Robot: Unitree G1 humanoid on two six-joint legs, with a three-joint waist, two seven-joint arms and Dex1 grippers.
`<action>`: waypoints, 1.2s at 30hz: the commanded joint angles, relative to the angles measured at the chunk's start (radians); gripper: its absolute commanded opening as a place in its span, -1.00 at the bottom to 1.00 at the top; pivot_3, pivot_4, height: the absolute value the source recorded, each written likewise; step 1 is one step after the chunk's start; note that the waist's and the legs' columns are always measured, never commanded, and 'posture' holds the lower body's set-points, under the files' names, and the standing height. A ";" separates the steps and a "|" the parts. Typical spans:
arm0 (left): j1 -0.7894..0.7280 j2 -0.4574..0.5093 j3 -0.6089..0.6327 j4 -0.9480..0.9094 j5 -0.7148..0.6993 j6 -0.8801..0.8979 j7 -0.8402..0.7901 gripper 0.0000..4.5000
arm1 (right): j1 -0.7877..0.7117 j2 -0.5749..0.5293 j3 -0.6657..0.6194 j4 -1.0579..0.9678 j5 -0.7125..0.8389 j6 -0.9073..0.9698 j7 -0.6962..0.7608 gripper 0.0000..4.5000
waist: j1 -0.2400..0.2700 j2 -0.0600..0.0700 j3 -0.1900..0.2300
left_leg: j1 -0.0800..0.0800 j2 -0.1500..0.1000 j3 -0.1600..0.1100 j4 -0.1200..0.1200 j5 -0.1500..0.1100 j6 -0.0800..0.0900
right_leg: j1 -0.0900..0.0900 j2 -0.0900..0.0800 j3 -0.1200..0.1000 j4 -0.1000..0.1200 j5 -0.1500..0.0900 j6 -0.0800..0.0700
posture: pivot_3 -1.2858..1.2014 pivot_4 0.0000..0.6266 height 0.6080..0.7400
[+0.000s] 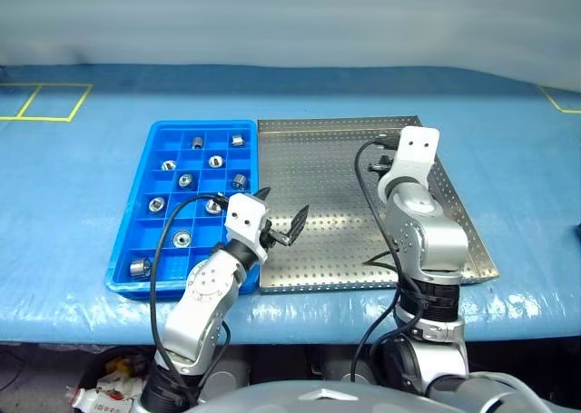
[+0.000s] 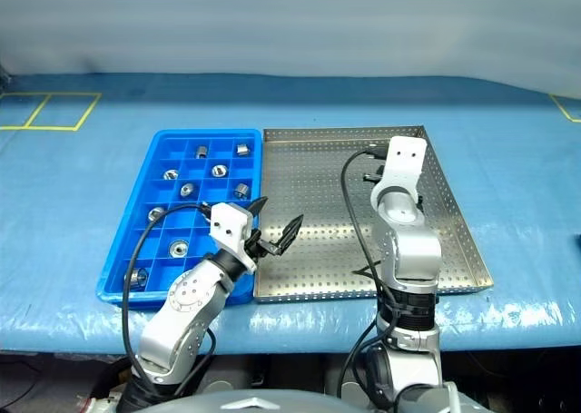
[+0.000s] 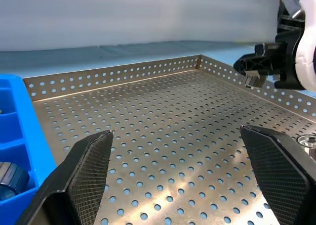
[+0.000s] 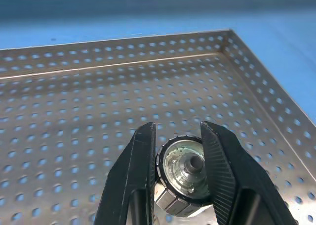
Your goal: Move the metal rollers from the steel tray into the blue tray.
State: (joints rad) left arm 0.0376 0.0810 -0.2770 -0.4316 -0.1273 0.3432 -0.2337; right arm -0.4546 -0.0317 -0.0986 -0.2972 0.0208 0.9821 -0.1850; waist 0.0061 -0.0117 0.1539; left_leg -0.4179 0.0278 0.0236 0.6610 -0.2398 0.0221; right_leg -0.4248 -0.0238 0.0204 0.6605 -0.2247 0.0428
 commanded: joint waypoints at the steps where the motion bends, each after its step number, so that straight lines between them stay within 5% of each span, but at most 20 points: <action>1: 0.003 -0.011 0.042 -0.046 0.025 -0.055 0.047 1.00 | -0.024 -0.031 0.082 -0.058 0.017 0.010 0.085 -0.53 | 0.009 0.000 0.000 | 0.000 0.000 0.000 0.000 0.000 0.000 | 0.000 0.000 0.000 0.000 0.000 0.000 | 0.20 -0.52 1.00; 19: 0.242 0.039 0.193 -0.236 0.028 -0.122 0.105 1.00 | -0.088 -0.033 0.373 -0.081 0.123 0.002 0.393 -0.53 | 0.114 -0.001 0.001 | -0.003 0.002 -0.003 -0.001 0.000 0.000 | -0.002 -0.002 -0.004 -0.002 -0.001 -0.001 | 0.38 -0.52 1.00; 36: 0.308 0.030 0.197 -0.263 0.026 -0.135 0.103 1.00 | 0.015 -0.084 0.439 -0.152 0.165 0.051 0.463 -0.53 | 0.239 -0.001 0.001 | -0.010 0.001 -0.006 0.001 0.000 0.000 | -0.005 -0.002 -0.009 -0.003 -0.005 -0.005 | 0.41 -0.52 1.00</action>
State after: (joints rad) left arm 0.3543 0.1167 -0.0719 -0.6589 -0.0949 0.2342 -0.1304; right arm -0.4436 -0.1148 0.3477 -0.3908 0.1715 1.0220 0.2672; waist 0.2451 -0.0130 0.1548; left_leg -0.4278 0.0289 0.0179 0.6620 -0.2400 0.0219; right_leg -0.4300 -0.0258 0.0111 0.6570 -0.2296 0.0371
